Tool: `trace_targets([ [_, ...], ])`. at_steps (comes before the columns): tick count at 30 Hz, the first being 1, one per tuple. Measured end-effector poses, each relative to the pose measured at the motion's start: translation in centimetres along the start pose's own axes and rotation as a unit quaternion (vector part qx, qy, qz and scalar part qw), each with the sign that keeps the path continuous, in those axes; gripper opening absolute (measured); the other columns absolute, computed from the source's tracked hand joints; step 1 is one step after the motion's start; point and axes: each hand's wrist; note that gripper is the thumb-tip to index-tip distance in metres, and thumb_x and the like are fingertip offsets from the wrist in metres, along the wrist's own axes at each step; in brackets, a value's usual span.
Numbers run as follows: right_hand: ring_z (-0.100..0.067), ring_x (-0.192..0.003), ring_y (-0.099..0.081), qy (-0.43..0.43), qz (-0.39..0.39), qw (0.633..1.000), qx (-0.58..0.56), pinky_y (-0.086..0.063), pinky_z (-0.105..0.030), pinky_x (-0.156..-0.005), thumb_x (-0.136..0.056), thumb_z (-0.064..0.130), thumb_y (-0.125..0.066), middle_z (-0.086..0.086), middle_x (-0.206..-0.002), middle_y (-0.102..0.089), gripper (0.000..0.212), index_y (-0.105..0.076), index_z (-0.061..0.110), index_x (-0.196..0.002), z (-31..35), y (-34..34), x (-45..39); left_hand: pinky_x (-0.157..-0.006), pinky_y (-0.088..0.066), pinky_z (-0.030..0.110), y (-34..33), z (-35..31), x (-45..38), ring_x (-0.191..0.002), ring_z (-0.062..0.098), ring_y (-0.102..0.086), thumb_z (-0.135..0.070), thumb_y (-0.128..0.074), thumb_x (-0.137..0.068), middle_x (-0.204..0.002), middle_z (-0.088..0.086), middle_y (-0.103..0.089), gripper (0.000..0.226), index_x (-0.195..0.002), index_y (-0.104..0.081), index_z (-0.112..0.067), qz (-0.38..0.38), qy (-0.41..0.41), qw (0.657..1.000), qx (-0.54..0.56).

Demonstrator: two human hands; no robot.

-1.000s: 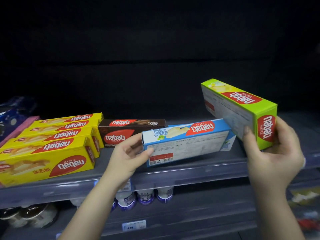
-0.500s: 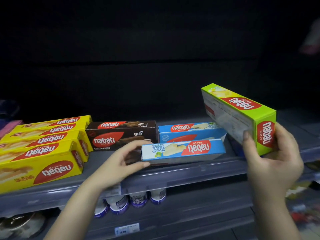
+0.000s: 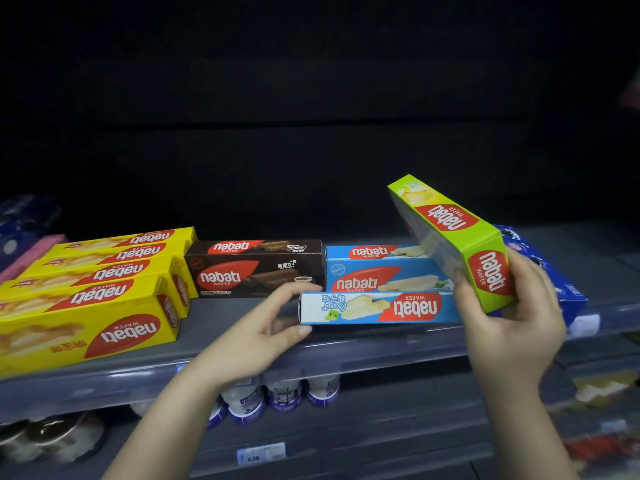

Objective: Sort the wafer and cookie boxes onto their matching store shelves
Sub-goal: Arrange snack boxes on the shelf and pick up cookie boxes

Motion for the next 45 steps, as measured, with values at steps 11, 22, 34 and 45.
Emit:
trace_targets([
  [11, 0.000, -0.113, -0.051, 0.045, 0.029, 0.998, 0.012, -0.036, -0.007, -0.098, -0.080, 0.011, -0.068, -0.011, -0.115, -0.061, 0.040, -0.062, -0.007, -0.115, 0.2, -1.1, 1.1, -0.080, -0.058, 0.032, -2.8, -2.0, -1.2, -0.097, 0.008, -0.068, 0.015, -0.043, -0.085, -0.129, -0.010, -0.058, 0.038, -0.100, -0.069, -0.008, -0.180, 0.097, 0.950, 0.236],
  [22, 0.001, -0.098, -0.050, 0.012, -0.003, 1.000, 0.029, -0.035, -0.002, -0.088, -0.079, 0.010, -0.072, -0.008, -0.106, -0.059, 0.040, -0.062, -0.007, -0.114, -0.3, 0.3, 0.0, -0.064, -0.056, 0.020, -3.4, -0.1, -1.5, -0.088, 0.015, -0.073, 0.009, -0.063, -0.084, -0.109, 0.008, -0.073, 0.055, -0.128, -0.049, -0.022, -0.207, 0.105, 0.933, 0.276],
  [34, -0.015, -0.101, -0.059, -0.026, -0.019, 0.999, -0.031, -0.049, -0.017, -0.085, -0.085, 0.027, -0.069, -0.004, -0.111, -0.059, 0.045, -0.060, -0.001, -0.120, -0.9, 0.7, -0.7, -0.087, -0.056, 0.030, -2.5, 0.7, -2.2, -0.121, 0.022, -0.059, -0.002, -0.069, -0.078, -0.133, 0.006, -0.060, 0.062, -0.134, -0.047, -0.018, -0.197, -0.052, 0.942, 0.268],
  [45, 0.012, -0.103, -0.051, -0.021, -0.004, 0.999, -0.030, -0.043, -0.003, -0.082, -0.084, 0.027, -0.066, -0.011, -0.110, -0.060, 0.049, -0.059, -0.005, -0.120, -0.7, 0.7, -0.7, -0.063, -0.058, 0.027, -1.0, -3.7, -4.4, -0.084, 0.017, -0.073, -0.023, -0.067, -0.075, -0.096, 0.000, -0.075, 0.038, -0.112, -0.057, -0.021, -0.338, -0.117, 0.899, 0.251],
])
Point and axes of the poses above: each hand's wrist, its own x-axis away from the middle knuckle, its own y-axis out of the back of the hand, z = x × y
